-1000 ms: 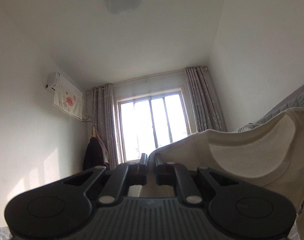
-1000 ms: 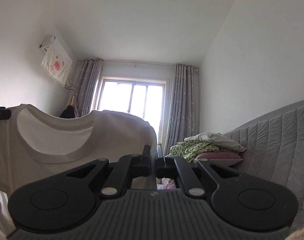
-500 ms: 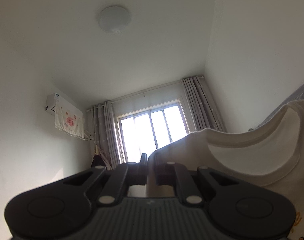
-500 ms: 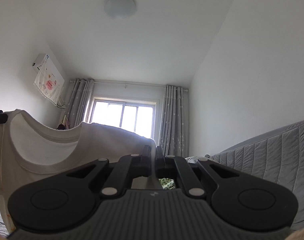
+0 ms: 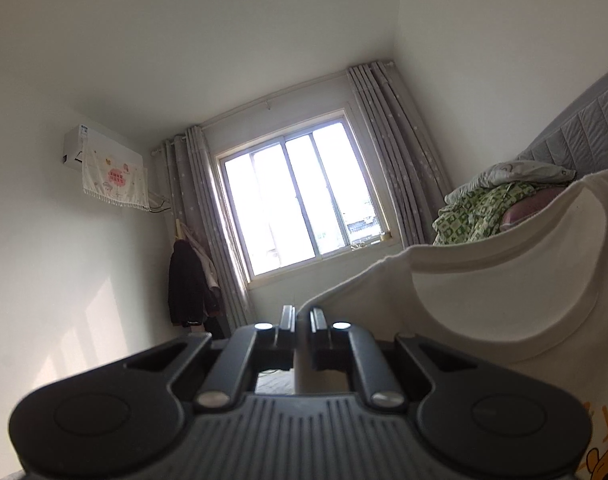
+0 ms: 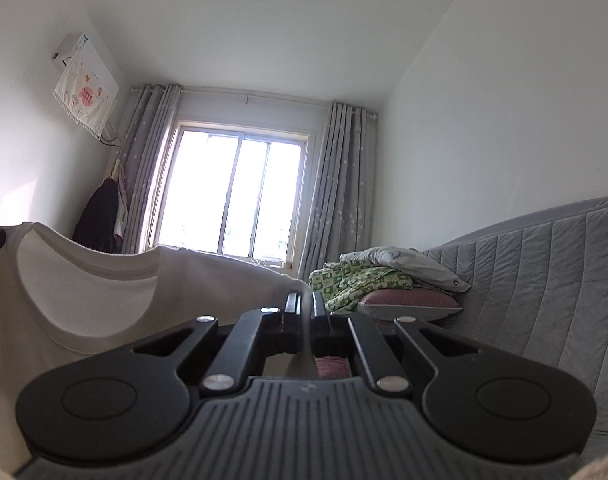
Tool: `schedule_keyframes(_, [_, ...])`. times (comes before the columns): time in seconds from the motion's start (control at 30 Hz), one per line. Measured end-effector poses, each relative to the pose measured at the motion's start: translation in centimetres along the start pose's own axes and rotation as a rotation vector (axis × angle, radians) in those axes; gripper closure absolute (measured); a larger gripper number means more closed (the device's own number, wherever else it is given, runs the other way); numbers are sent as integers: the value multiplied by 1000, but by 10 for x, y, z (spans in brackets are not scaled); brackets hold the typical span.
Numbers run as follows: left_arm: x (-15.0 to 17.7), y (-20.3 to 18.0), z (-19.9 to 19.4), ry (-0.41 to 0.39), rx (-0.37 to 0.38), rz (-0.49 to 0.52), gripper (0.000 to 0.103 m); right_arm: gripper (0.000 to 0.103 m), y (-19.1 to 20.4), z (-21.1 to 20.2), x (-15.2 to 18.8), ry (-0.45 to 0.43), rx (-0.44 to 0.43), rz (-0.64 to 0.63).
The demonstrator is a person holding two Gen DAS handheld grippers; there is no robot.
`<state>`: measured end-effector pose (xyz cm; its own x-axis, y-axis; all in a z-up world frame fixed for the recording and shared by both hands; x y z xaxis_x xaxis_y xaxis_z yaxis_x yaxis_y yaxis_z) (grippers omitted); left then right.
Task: Fold clothes
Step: 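Lower the lifted sweatshirt flat onto the bed with both grippers and release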
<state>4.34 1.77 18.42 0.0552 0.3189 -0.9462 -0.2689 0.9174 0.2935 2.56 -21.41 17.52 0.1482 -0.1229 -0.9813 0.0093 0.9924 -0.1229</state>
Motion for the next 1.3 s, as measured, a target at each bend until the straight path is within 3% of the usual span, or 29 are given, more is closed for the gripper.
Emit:
schedule_keyframes(0.3, [90, -63, 101, 160, 18, 93, 96, 99, 21, 101, 77, 148, 40, -25])
schedule_keyframes(0.73, [228, -144, 192, 383, 85, 279, 96, 99, 57, 210, 214, 427, 53, -91])
schedule_keyframes(0.9, [262, -169, 204, 427, 126, 406, 95, 99, 65, 235, 260, 577, 27, -141])
schedule_keyframes(1.0, [271, -178, 216, 495, 176, 456, 96, 98, 64, 256, 279, 733, -41, -118])
schedule_keyframes(1.03, [274, -180, 216, 493, 179, 467, 97, 92, 66, 259, 283, 758, -60, -134])
schedule_keyframes(1.3, [276, -189, 211, 471, 158, 510, 97, 92, 104, 254, 295, 780, -29, -427])
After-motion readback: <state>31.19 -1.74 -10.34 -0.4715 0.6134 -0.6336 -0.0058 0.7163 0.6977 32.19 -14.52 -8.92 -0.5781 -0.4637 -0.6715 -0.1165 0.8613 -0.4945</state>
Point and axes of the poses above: each gripper's, at about its wrist camera, not at the fingertips, and z roughly the way its jaws point, y to its left, x to its underside, the point moved 1 cm from there along z, roughly the way its jaws point, and after that the axes turned 7 degrees about -x, right-handed, at the moved point
